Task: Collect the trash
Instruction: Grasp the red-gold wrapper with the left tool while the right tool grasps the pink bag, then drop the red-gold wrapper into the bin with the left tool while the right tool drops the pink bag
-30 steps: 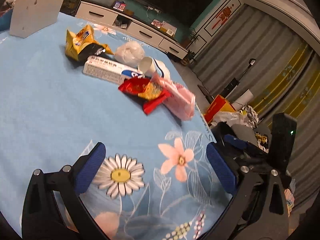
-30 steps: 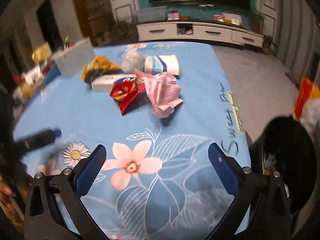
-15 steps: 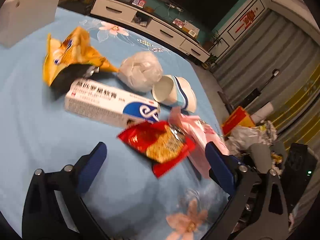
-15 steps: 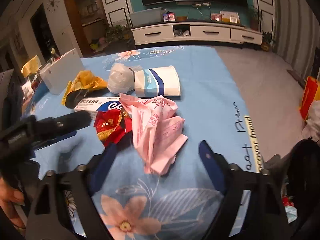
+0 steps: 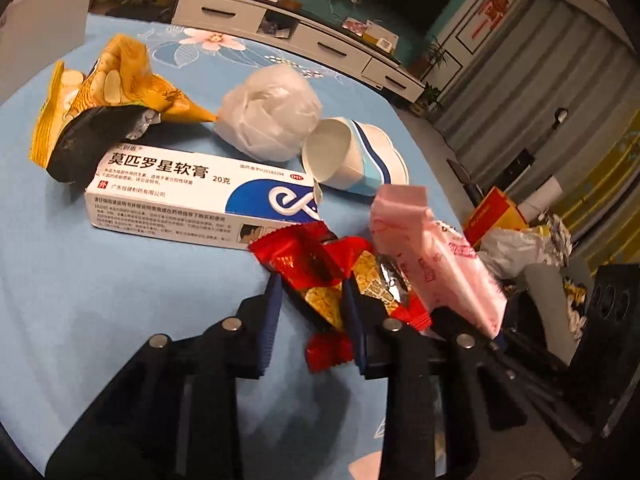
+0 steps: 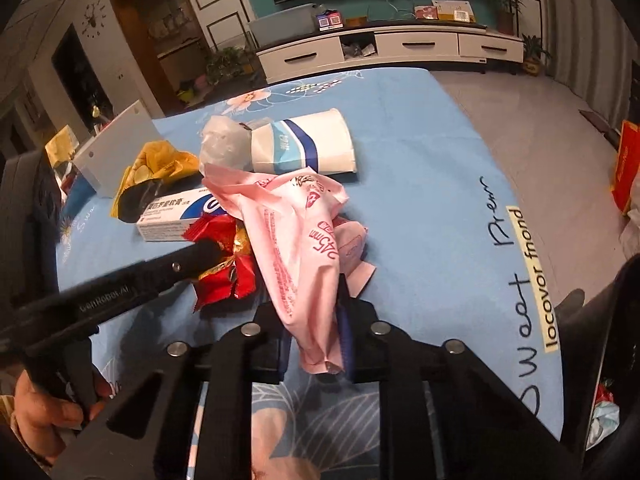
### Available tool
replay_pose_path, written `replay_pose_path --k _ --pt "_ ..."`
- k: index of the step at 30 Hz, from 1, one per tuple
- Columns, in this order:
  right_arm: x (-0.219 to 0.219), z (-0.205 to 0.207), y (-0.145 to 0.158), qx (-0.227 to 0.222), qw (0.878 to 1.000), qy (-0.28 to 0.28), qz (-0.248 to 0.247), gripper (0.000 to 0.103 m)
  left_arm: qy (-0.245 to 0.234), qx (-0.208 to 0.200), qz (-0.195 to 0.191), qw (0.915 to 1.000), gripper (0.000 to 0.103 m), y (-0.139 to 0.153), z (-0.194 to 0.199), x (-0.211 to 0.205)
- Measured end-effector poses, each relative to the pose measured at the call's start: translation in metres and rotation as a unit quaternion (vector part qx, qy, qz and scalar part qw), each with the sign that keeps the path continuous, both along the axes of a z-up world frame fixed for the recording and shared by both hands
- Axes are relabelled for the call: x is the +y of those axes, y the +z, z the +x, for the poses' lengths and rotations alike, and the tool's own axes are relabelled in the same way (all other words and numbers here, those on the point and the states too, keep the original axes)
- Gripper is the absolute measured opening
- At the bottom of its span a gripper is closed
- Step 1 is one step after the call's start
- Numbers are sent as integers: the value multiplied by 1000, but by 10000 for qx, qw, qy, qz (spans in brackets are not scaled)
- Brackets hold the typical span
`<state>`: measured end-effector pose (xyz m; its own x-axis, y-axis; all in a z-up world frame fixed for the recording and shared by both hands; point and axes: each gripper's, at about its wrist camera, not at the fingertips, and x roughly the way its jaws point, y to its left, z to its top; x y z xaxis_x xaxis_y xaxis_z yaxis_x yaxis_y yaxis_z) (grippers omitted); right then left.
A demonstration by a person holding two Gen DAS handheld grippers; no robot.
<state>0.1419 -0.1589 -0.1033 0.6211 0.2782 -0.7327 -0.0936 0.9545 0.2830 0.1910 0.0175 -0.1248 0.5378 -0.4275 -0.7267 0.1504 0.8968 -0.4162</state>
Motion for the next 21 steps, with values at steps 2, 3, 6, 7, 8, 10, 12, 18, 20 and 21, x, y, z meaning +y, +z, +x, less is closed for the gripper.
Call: replay_pose_path --k 2,3,6,7,8,10,12,18,20,21 --pt "-5 -6 1 -11 9999 -62 125 15 -32 -1 -138 9999 20 -1 -2 2" --pt "-8 -10 2 -22 9998 -106 180 15 -52 7 -164 9999 19 0 -4 2" --pt "-17 -22 6 -83 9991 -226 339 15 -177 -84 -222 9996 14 4 -13 0" --pt "-20 -27 8 -101 9988 -261 392 15 -199 -102 -223 9995 14 6 -18 0" --pt "-21 -32 11 -140 9986 -287 429 15 -217 -113 -244 9994 14 7 -20 0" --pt "-25 -44 17 -234 9981 -320 473 15 -277 -182 -319 9989 14 12 -33 0" --pt "-29 -59 24 -332 9974 -348 542 15 -350 -259 -353 9984 14 18 -46 0" --pt "-43 -104 35 -500 9956 -488 618 15 -527 -544 -320 9966 14 40 -91 2" --pt "-50 -121 38 -537 9952 -589 560 14 -558 -570 -317 9963 14 45 -105 3" --pt "-54 -126 38 -536 9950 -625 560 15 -574 -563 -311 9963 14 47 -112 2"
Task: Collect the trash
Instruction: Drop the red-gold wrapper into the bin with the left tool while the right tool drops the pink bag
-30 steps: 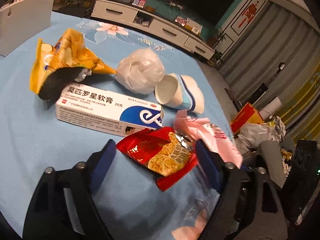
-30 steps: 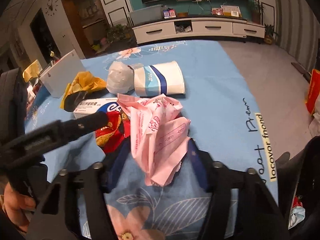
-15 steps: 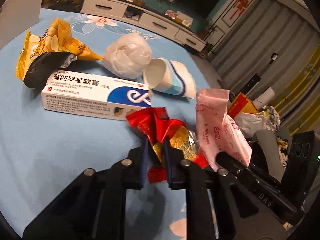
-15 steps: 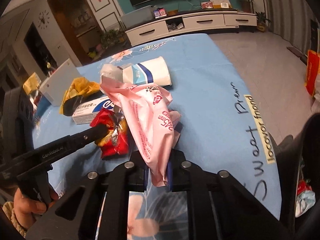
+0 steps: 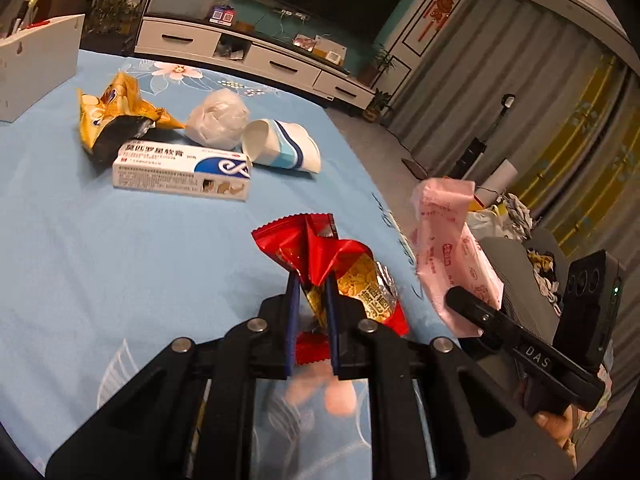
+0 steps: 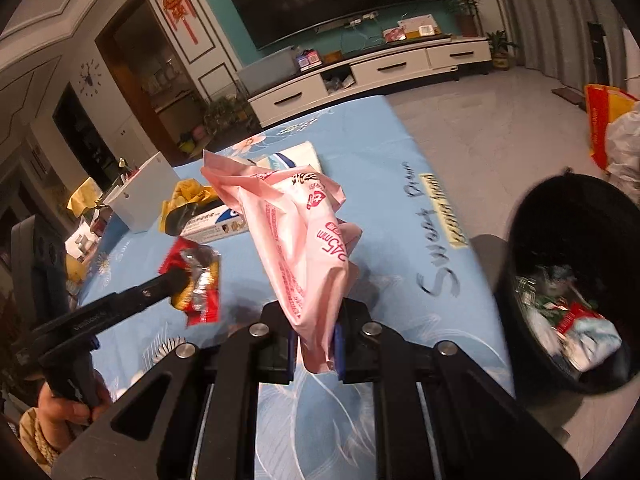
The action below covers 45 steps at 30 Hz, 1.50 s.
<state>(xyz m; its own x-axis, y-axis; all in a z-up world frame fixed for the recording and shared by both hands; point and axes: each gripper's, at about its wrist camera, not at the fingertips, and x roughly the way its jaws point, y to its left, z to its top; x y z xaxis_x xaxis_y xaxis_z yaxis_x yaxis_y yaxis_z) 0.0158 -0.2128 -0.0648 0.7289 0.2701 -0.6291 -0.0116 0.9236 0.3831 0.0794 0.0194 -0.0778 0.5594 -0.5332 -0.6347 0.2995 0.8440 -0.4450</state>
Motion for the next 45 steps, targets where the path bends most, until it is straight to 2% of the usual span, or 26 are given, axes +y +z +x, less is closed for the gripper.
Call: replay_pose_path --k 6,12,19,25,31,38,43,45 --pt "-34 -36 5 -94 9991 -421 -38 15 -194 10 137 9997 14 4 -21 -13" --pt "-74 -56 9 -262 9951 -948 -27 15 -563 -217 366 9975 14 19 -30 -51" --pt "-111 -78 2 -363 9902 -1349 96 15 -1120 -553 566 9905 14 37 -31 -114" --pt "-137 -94 -3 -391 9845 -1703 134 15 -1643 -735 545 9822 15 43 -31 -172" --pt "-160 -104 -13 -268 9794 -1990 211 15 -2131 -821 633 9715 15 36 -31 -225" --pt "-169 -100 -24 -93 9780 -2073 219 15 -2393 -694 834 9648 16 14 -23 -265" --pt "-174 -97 -32 13 9762 -2152 263 21 -2434 -544 1027 9629 21 -6 -17 -279" --pt "-175 -97 -34 33 9755 -2184 265 32 -2425 -492 1068 9630 38 -11 -15 -281"
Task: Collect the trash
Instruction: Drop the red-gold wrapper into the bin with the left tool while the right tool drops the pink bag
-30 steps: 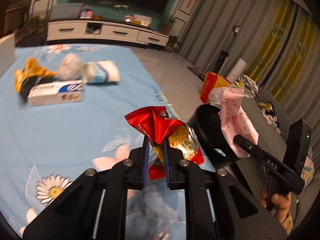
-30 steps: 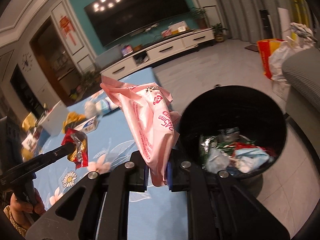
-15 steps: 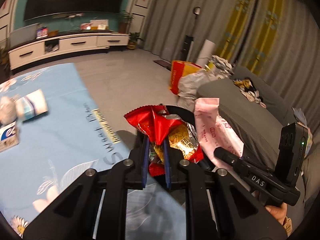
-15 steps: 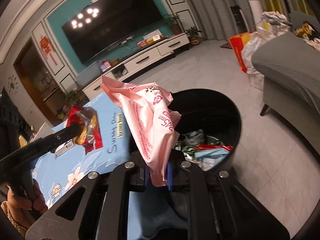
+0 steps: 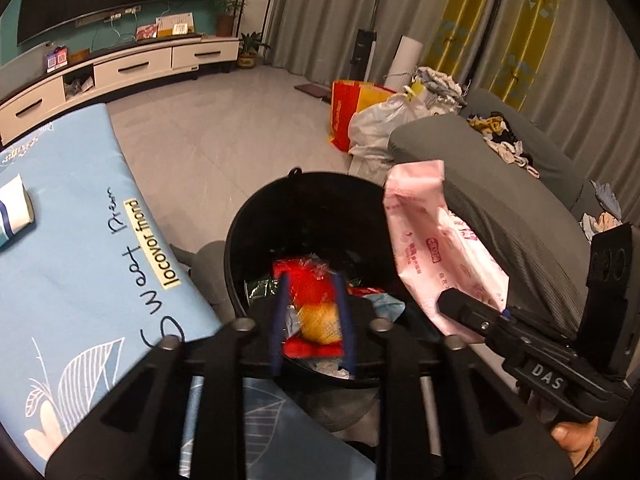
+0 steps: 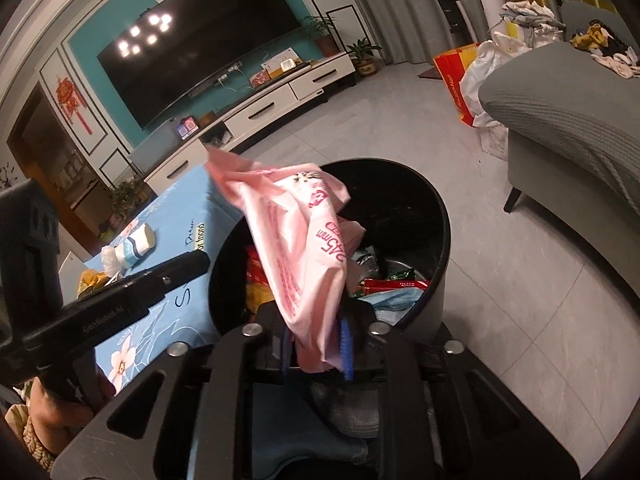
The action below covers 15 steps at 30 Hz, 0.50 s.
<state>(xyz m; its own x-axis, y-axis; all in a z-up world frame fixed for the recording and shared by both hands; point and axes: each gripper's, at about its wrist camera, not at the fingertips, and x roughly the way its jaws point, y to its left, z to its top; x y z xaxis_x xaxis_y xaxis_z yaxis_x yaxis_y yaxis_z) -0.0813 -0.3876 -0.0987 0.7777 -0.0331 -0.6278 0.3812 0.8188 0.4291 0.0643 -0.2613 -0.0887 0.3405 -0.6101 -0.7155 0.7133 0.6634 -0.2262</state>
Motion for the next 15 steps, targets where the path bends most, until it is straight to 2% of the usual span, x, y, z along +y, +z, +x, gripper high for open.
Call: replay_pose_path --k 2,4,6,9,11,13,15 --pt "-1 0 -2 23 10000 -33 40 46 15 10 14 10000 49 -2 0 1" --pt "0 -2 -1 23 10000 -59 47 50 29 1 15 10000 58 -1 -1 5" --pt "2 -4 2 3 9999 -86 73 50 74 -33 26 10000 76 1 -3 6" --pt "4 -5 5 -14 9999 -65 86 54 240 -52 85 9997 89 6 -5 20" --pt "7 -5 7 -24 10000 -6 89 58 365 -47 145 9992 94 7 -8 31" --pt "15 -5 12 -27 9999 78 61 65 515 -24 212 9984 100 8 -11 43" --pt "20 -4 15 -24 9999 128 33 72 753 -3 323 9966 100 7 -13 61"
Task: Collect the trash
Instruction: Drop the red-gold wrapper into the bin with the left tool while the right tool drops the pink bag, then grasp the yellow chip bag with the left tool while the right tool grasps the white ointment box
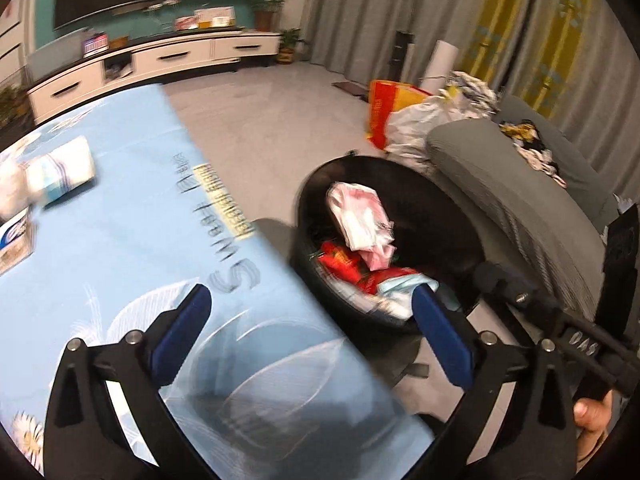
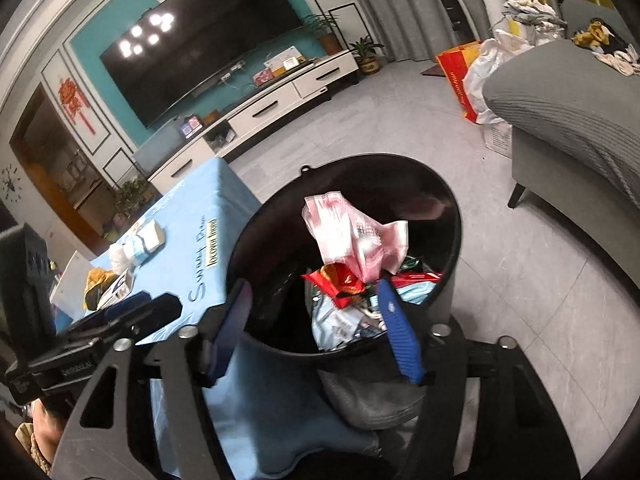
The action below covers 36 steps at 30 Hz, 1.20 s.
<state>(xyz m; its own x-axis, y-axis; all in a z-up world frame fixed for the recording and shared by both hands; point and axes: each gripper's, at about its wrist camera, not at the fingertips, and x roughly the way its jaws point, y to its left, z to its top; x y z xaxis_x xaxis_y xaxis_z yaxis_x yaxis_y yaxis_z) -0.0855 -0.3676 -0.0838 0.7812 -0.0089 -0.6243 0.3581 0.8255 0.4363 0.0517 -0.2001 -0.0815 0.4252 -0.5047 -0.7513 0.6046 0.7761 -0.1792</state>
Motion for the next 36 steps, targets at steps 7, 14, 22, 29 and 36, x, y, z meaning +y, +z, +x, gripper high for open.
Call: replay_pose_path --k 7,14,22,29,36 --pt "30 4 17 113 9995 219 -219 94 946 139 225 9952 100 1 -1 68" --pt "70 12 32 194 9971 569 -458 96 1592 147 102 9871 100 7 -16 137" --pt "125 29 36 364 9893 1237 -681 96 2212 350 -52 9746 100 -6 -31 219" --pt "175 49 25 592 9770 1859 -859 96 2767 571 -387 9585 100 -22 -40 288" --pt "219 73 6 855 9620 2369 -1051 96 3064 492 -667 9483 100 -32 -42 326"
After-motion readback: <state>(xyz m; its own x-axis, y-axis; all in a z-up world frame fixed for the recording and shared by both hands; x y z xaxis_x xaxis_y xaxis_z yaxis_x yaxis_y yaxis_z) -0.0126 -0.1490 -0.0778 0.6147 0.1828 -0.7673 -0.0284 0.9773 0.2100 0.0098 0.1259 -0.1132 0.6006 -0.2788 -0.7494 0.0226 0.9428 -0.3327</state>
